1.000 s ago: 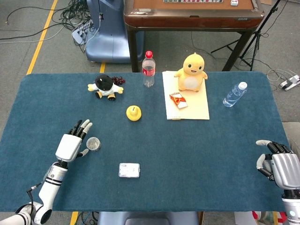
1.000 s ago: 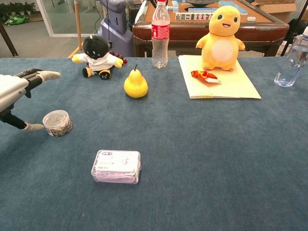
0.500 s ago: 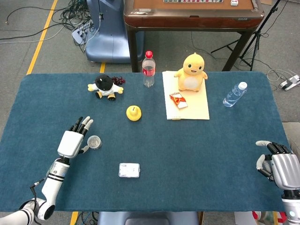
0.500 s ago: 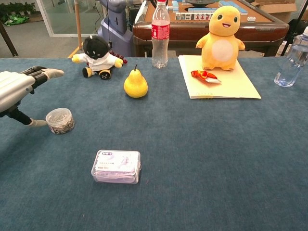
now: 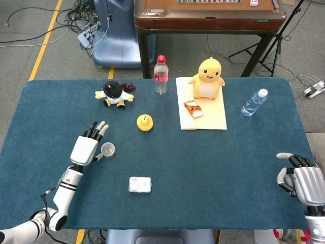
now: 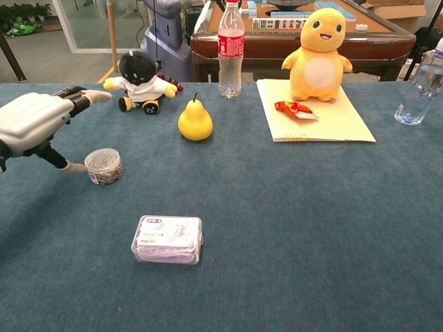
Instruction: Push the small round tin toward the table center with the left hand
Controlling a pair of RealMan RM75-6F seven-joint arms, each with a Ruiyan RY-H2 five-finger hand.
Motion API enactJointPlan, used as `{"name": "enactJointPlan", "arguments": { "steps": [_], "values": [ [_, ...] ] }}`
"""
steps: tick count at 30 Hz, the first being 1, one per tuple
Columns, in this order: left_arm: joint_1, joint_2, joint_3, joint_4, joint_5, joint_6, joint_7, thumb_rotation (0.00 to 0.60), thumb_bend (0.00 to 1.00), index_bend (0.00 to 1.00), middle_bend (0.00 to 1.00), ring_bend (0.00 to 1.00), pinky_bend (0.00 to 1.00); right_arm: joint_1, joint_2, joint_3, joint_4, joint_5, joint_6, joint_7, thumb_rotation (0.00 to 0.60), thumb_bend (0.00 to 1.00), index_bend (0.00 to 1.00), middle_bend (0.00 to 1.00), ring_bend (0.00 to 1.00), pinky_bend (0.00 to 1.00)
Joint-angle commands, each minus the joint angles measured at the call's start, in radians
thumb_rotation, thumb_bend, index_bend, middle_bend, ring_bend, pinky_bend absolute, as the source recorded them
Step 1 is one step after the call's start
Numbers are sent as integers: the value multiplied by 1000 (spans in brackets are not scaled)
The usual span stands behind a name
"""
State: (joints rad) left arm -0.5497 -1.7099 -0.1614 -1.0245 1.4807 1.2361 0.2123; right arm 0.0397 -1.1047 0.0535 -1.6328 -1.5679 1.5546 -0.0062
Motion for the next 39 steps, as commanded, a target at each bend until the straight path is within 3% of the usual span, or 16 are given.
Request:
{"name": "enactJointPlan", "arguments": {
  "steps": [1, 11, 19, 28, 39],
  "values": [
    [-5, 0, 8, -25, 14, 12, -11, 600, 0, 0, 0, 0, 311, 1, 0, 0, 0, 1, -1, 0, 600, 325, 523, 339, 296, 359],
    [23, 36, 44, -55, 23, 41, 31, 600, 0, 0, 0, 0, 308, -1, 3, -1, -4, -3, 2, 1, 600, 325, 523, 339, 296, 359],
    [7, 19, 13, 24, -36, -8, 15, 600, 0, 0, 0, 0, 298, 3, 0, -1, -3, -1, -5, -3, 600, 325, 523, 339, 296, 359],
    [-32, -49, -31, 73, -64, 8, 72, 600, 0, 0, 0, 0, 205, 4, 2, 0, -3, 3, -10, 1, 600, 325, 524, 339, 296, 359],
    [-65, -86, -37, 106, -90, -27, 126, 600, 0, 0, 0, 0, 156, 3, 7, -2, -6, 10, -15, 5, 600, 325, 523, 339, 297, 359]
  ]
}}
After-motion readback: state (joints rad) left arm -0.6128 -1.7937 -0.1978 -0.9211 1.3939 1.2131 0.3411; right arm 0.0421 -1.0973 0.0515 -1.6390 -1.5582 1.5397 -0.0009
